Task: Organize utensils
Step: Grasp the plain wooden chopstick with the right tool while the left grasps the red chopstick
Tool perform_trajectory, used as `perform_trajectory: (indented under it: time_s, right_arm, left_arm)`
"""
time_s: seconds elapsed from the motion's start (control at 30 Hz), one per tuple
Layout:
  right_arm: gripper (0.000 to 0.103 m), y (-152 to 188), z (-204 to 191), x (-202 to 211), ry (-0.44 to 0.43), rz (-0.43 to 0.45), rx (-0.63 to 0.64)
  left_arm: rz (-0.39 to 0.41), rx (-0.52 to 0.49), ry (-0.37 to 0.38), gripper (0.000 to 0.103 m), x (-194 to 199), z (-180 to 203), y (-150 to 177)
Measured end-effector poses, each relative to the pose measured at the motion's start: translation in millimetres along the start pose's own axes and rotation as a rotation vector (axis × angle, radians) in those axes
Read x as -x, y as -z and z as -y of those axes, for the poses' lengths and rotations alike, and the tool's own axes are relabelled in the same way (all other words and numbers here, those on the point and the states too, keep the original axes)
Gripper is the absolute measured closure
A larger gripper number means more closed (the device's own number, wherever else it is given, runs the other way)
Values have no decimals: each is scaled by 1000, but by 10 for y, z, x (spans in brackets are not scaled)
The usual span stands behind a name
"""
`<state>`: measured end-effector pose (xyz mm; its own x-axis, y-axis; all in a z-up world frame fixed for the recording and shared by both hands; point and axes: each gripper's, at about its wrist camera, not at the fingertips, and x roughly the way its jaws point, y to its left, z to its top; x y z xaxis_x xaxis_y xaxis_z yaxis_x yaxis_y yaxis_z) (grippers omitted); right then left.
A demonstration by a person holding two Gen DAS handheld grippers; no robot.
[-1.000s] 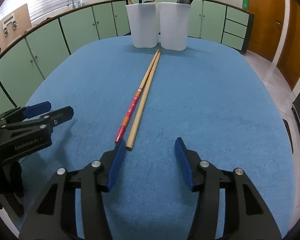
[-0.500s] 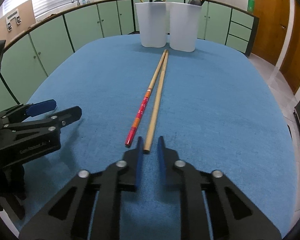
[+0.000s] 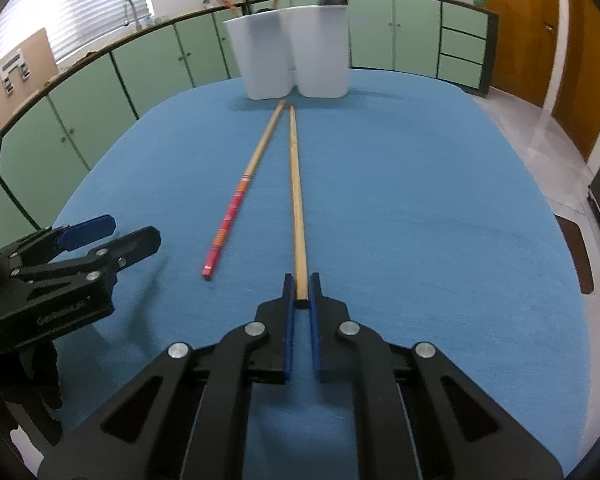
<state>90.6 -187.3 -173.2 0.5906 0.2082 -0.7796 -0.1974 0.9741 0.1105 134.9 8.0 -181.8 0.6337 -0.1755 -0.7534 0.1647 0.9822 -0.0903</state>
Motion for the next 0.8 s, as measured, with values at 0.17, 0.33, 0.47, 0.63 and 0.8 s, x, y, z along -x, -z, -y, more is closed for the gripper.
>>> perform_trajectory:
  time_s: [0.17,0.33,0.47,0.63,0.8]
  right_arm:
    - [97,25,167,48,26,5,-11]
    - [97,35,296,58,37,2,-24]
    - [97,25,311,44,35,-1,-21]
    - [97,30,299,36,34,0,-23]
    - [96,37,293,41,30,3,-27]
  left_arm:
    - [0,-12,35,33,-8,202,-5]
    - [-14,-7,54,34,-68,362,5]
    - [-23,-11,37,36,-121,459,8]
    - [-23,-9,13,48,-151,519,-2]
    - [-18,-16,-6,63,-133,577,16]
